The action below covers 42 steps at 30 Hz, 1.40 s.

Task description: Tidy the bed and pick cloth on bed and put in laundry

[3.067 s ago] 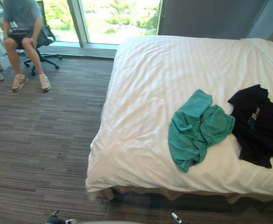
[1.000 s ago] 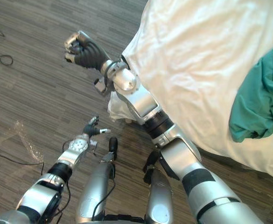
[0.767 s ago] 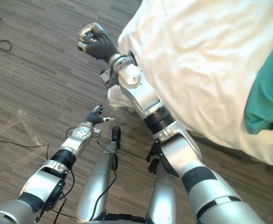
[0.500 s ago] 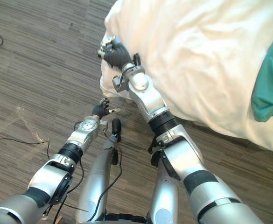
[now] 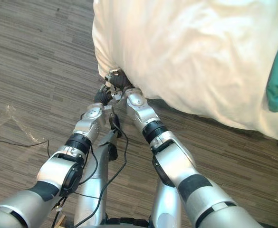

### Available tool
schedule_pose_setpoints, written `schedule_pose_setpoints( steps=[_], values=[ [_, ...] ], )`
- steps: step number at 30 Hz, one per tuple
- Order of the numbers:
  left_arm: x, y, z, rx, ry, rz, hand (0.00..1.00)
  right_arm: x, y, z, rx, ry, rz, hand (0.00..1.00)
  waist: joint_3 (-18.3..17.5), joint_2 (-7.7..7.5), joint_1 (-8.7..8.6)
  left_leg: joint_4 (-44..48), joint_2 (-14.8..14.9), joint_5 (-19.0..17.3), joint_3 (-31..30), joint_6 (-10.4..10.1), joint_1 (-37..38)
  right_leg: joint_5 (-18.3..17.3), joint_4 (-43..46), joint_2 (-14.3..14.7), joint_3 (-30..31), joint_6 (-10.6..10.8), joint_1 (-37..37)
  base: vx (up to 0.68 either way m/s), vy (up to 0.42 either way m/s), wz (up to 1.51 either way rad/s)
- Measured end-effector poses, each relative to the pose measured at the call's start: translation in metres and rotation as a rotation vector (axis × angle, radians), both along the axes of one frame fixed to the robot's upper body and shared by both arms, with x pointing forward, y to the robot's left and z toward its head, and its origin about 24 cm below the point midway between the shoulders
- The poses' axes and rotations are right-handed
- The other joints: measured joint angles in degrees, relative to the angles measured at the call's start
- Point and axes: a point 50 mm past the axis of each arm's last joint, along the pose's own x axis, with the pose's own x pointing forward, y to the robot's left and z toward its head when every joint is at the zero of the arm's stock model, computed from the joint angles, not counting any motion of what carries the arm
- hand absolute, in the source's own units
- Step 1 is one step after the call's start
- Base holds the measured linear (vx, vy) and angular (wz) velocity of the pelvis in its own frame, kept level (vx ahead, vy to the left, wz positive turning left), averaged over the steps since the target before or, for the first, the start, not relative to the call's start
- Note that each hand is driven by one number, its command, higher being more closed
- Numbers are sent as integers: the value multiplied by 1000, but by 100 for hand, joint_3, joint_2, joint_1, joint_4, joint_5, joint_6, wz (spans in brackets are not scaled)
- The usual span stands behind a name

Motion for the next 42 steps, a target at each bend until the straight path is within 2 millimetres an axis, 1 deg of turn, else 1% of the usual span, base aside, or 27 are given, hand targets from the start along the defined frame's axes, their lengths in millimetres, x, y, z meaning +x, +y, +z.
schedule_pose_setpoints(
  steps=[1,2,4,5,7,8,10,11,13,14,15,16,18,21,23,26,29,30,31,32,33,34,37,38,40,41,42],
  values=[
    [-3,0,-8,-3,21,2,0,-2,-13,-17,56,44,-27,100,-1,-7,-41,43,26,-64,86,41,165,17,-60,11,29,28,182,15,16,-21],
    [-5,-1,-12,-3,32,2,0,-3,-19,-26,87,66,-40,100,-6,-16,-51,66,44,-107,136,65,258,28,-95,20,51,44,276,16,21,-29],
    [-13,0,-31,-9,78,14,0,-12,-47,-63,206,151,-117,100,-28,-58,-89,59,105,-326,323,37,735,92,-333,117,218,102,728,12,24,-43],
    [-16,2,-37,-8,92,19,0,-16,-54,-72,238,167,-138,100,-45,-87,-101,50,122,-362,399,46,862,99,-390,135,278,113,826,34,26,-56],
    [-28,11,-62,13,157,34,0,-35,-78,-108,335,223,-211,100,-117,-203,-140,-37,158,-501,665,37,1404,129,-643,190,473,132,1250,99,42,-57],
    [-32,12,-69,18,173,32,0,-41,-83,-117,362,238,-231,100,-145,-238,-152,-96,145,-511,733,36,1540,138,-690,191,528,146,1334,130,43,-45],
    [-51,17,-97,63,239,6,0,-70,-108,-157,460,326,-351,100,-243,-318,-259,-395,53,-534,902,5,2141,185,-947,194,657,231,1804,148,24,-33],
    [-57,18,-105,77,256,-9,0,-81,-115,-170,473,361,-389,100,-255,-318,-285,-476,25,-543,917,-10,2311,211,-1032,196,671,274,1956,180,19,-25],
    [-91,26,-144,155,361,-74,0,-120,-142,-209,510,466,-539,100,-386,-299,-482,-800,-151,-489,949,-36,2985,277,-1399,218,694,370,2595,190,27,-19],
    [-99,28,-153,158,387,-79,0,-130,-147,-218,506,493,-570,100,-471,-284,-515,-865,-178,-492,948,-41,3083,288,-1475,237,698,388,2691,204,29,-16],
    [-124,32,-176,163,469,-89,0,-157,-161,-240,488,578,-657,100,-747,-222,-662,-1088,-259,-484,956,-57,3344,355,-1760,253,709,474,2974,176,26,-12],
    [-135,34,-184,162,502,-91,0,-169,-169,-250,480,616,-699,100,-846,-194,-710,-1194,-297,-477,967,-67,3502,394,-1896,256,710,496,3136,267,49,-18],
    [-165,40,-206,147,593,-93,0,-213,-194,-273,449,730,-853,100,-1118,-110,-758,-1540,-398,-468,1052,-85,4094,534,-2369,274,722,583,3744,217,60,-23],
    [-191,53,-222,163,680,-106,0,-250,-208,-286,422,800,-998,100,-1476,-72,-815,-1943,-530,-403,1051,-154,4559,651,-2802,278,724,637,4210,95,38,-11],
    [-205,63,-231,164,743,-104,0,-261,-212,-288,418,783,-1075,100,-1662,-81,-884,-2171,-604,-313,1038,-149,4747,689,-2968,276,705,651,4353,10,34,-3],
    [-229,72,-242,144,834,-109,0,-261,-225,-273,393,631,-1140,100,-1827,-88,-899,-2637,-722,-122,1014,-148,5117,706,-3110,277,686,672,4578,-13,28,-1],
    [-255,77,-251,127,926,-110,0,-231,-230,-229,356,335,-1068,100,-1983,-182,-897,-2717,-782,-80,867,-133,5167,737,-3217,252,662,686,4633,-31,35,3],
    [-264,78,-254,121,955,-113,0,-215,-226,-205,350,202,-998,100,-2035,-241,-897,-2717,-804,-72,825,-121,5167,746,-3242,234,643,680,4654,-32,28,12],
    [-275,77,-257,129,985,-130,0,-201,-219,-178,336,71,-898,100,-2089,-287,-886,-2718,-832,-72,721,-121,5167,747,-3256,211,622,678,4676,-27,26,12],
    [-280,76,-258,132,995,-134,0,-194,-214,-165,329,11,-837,100,-2122,-310,-879,-2718,-845,-72,702,-121,5163,751,-3261,199,610,683,4681,-25,35,18],
    [-286,78,-258,140,1002,-137,0,-185,-202,-145,319,-76,-715,100,-2219,-352,-866,-2719,-872,-70,625,-118,5127,766,-3292,181,564,688,4693,-5,29,19],
    [-290,80,-258,161,1015,-150,0,-177,-190,-131,312,-122,-592,100,-2276,-395,-793,-2720,-896,-69,578,-116,5135,802,-3354,167,530,709,4758,-3,27,20],
    [-293,82,-258,177,1030,-163,0,-166,-158,-127,318,-97,-308,100,-2398,-447,-607,-2722,-951,-65,464,-109,5139,836,-3420,130,442,728,4847,-3,22,17],
    [-293,82,-258,178,1031,-163,0,-164,-151,-127,320,-84,-262,100,-2412,-462,-591,-2722,-967,-57,420,-97,5138,839,-3429,116,399,730,4879,-11,26,31],
    [-294,81,-258,218,1040,-177,0,-158,-123,-131,335,-20,-89,100,-2373,-387,-567,-2751,-1021,-57,276,-93,5130,831,-3435,65,289,744,4959,-28,29,30],
    [-294,80,-258,231,1043,-183,0,-156,-114,-132,336,-6,-48,100,-2355,-363,-564,-2753,-1031,-78,253,-118,5113,820,-3436,55,254,758,4957,-55,29,20],
    [-290,78,-257,256,1031,-191,0,-150,-99,-131,332,10,25,100,-2261,-281,-549,-2752,-1042,-99,187,-116,4994,800,-3424,39,245,784,4860,-57,18,9]
  ],
)
